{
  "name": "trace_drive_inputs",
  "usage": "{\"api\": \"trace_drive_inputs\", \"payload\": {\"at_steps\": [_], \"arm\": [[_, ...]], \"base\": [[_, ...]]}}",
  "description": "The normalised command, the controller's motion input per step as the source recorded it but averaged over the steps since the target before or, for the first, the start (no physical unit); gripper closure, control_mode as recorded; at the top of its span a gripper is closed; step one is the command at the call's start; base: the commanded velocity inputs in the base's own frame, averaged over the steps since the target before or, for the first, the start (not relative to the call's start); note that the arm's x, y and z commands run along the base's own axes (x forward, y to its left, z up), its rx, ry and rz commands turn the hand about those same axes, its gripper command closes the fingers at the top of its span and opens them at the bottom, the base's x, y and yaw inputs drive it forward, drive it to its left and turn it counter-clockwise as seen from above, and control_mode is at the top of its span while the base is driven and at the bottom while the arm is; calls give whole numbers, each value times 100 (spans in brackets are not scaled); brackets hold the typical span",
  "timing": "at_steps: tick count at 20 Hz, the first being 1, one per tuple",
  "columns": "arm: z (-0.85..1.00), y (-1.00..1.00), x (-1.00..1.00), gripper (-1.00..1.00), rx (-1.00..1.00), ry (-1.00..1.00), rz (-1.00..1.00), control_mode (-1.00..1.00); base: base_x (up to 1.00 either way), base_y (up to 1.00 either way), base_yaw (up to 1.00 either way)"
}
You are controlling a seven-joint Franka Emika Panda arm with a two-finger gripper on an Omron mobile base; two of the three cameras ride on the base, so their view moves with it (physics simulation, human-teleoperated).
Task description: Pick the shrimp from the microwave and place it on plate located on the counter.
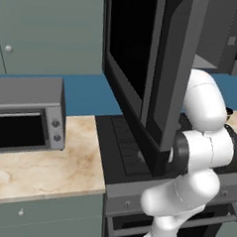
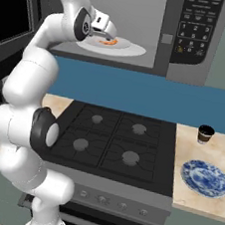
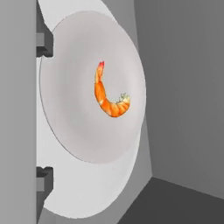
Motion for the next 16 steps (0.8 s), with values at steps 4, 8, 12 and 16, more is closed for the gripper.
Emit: {"api": "trace_drive_inputs", "payload": {"at_steps": [4, 8, 12, 16], "arm": [[0, 0, 63, -100, 2, 3, 1, -100], [0, 0, 52, -100, 1, 7, 1, -100], [-4, -8, 44, -100, 3, 7, 3, -100], [-15, -5, 41, -100, 1, 1, 5, -100]], "base": [[0, 0, 0], [0, 0, 0], [0, 0, 0], [0, 0, 0]]}}
